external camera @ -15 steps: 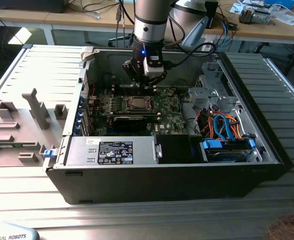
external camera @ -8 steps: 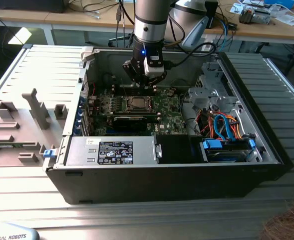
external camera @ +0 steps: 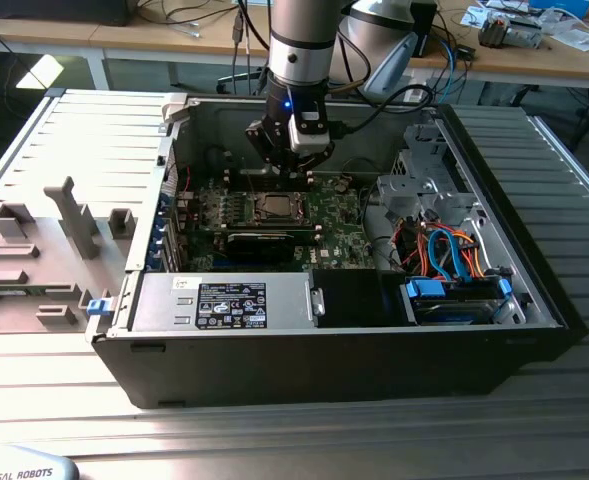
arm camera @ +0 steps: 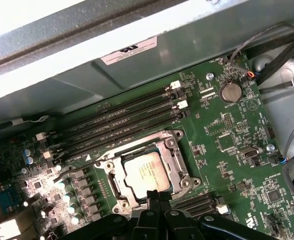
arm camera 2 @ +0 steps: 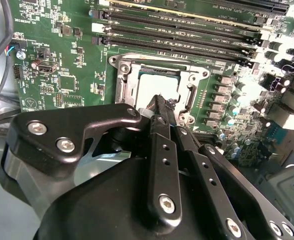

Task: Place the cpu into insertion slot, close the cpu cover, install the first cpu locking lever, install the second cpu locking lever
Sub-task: 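Install the first cpu locking lever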

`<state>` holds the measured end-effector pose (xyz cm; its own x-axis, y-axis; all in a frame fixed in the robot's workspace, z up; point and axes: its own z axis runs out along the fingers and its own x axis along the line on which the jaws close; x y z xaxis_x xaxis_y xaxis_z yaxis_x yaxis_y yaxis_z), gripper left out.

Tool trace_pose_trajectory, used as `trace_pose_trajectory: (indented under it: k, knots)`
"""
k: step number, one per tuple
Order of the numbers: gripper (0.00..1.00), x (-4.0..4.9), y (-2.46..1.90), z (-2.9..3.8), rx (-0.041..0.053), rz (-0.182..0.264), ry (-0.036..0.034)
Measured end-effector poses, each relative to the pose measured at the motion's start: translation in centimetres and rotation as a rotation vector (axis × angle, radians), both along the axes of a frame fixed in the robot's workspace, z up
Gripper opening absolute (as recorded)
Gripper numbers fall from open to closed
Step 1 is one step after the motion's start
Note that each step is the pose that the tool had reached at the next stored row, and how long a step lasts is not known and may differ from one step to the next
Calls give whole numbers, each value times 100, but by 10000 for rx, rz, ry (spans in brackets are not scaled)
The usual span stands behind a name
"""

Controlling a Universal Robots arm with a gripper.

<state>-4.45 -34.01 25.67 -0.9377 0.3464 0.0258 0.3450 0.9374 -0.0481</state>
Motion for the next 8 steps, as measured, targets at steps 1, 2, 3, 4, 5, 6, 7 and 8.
trace_pose_trajectory:
  k: [1, 2, 3, 4, 5, 6, 7, 8]
  knots:
    - [11, 0, 0, -1, 5, 18, -1]
    - [11, 0, 1, -1, 16, 27, 0]
    - [11, 0, 1, -1, 30, 38, 0]
    - [11, 0, 0, 0, 92, 54, 0]
    - [11, 0, 0, 0, 154, 64, 0]
    - [11, 0, 0, 0, 192, 75, 1]
    - [11, 0, 1, 0, 207, 108, 0]
    - [11, 0, 1, 0, 209, 139, 1]
